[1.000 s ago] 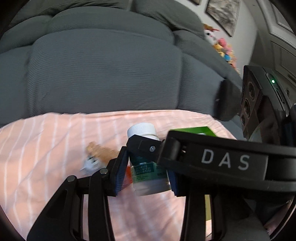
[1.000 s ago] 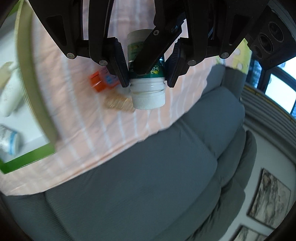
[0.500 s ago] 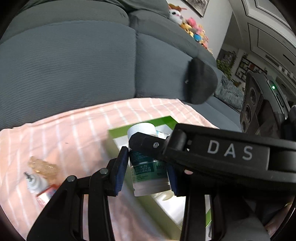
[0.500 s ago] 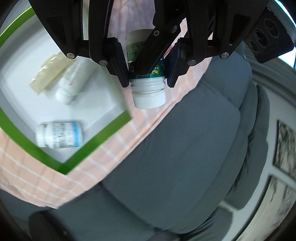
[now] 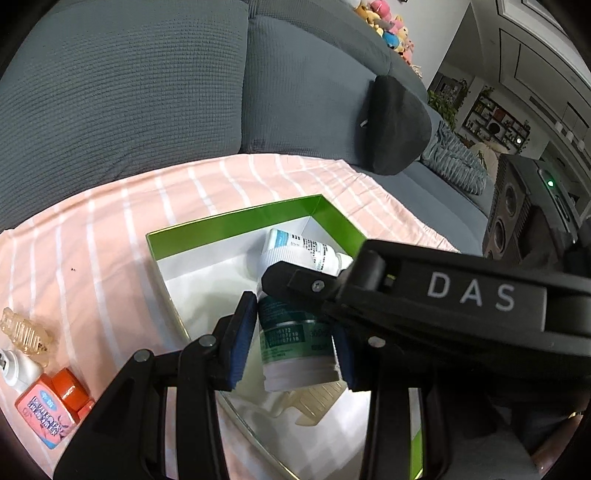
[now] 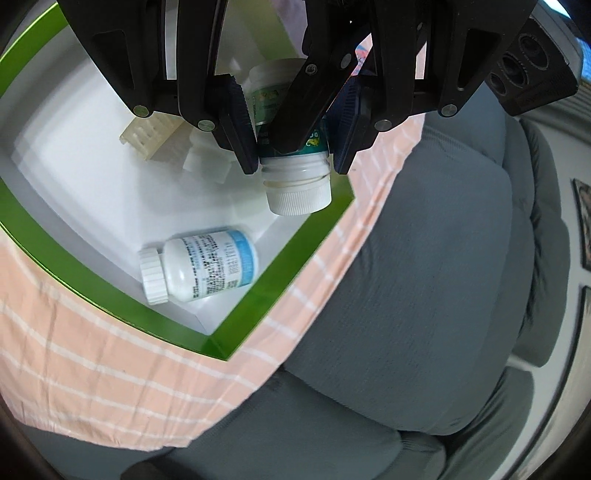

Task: Organize rigid objects
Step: 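Carry the pill bottle into the box and open the right gripper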

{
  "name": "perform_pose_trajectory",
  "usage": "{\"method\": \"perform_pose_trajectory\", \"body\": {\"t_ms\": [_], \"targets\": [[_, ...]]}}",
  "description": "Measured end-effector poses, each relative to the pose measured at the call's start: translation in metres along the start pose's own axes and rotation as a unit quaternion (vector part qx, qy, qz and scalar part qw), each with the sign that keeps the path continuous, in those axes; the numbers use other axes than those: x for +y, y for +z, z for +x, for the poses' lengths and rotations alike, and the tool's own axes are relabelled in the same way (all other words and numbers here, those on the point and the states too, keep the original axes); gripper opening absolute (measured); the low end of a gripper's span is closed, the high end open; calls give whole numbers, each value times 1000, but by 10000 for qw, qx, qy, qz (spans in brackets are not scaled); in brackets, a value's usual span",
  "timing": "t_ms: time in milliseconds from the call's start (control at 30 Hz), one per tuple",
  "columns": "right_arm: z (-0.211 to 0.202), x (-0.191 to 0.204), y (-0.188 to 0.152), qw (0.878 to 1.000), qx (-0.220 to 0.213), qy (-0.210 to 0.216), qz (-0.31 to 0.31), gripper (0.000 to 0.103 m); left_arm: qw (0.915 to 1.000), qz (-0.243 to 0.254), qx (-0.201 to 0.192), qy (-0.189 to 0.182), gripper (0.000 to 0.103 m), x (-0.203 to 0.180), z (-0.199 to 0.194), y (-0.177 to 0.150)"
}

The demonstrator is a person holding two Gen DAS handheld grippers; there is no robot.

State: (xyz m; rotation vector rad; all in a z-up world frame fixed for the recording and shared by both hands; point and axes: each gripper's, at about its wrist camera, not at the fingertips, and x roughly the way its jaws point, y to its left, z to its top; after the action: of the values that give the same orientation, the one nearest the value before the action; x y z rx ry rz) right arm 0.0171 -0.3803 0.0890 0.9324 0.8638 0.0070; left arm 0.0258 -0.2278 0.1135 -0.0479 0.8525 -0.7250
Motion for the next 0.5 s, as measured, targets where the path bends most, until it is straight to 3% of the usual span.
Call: {"method": "perform_pose_trajectory", "body": {"t_ms": [500], "targets": [[18, -12, 6, 9993, 164, -147, 291, 47, 9988, -307, 377, -6, 37, 14, 20, -1]]}}
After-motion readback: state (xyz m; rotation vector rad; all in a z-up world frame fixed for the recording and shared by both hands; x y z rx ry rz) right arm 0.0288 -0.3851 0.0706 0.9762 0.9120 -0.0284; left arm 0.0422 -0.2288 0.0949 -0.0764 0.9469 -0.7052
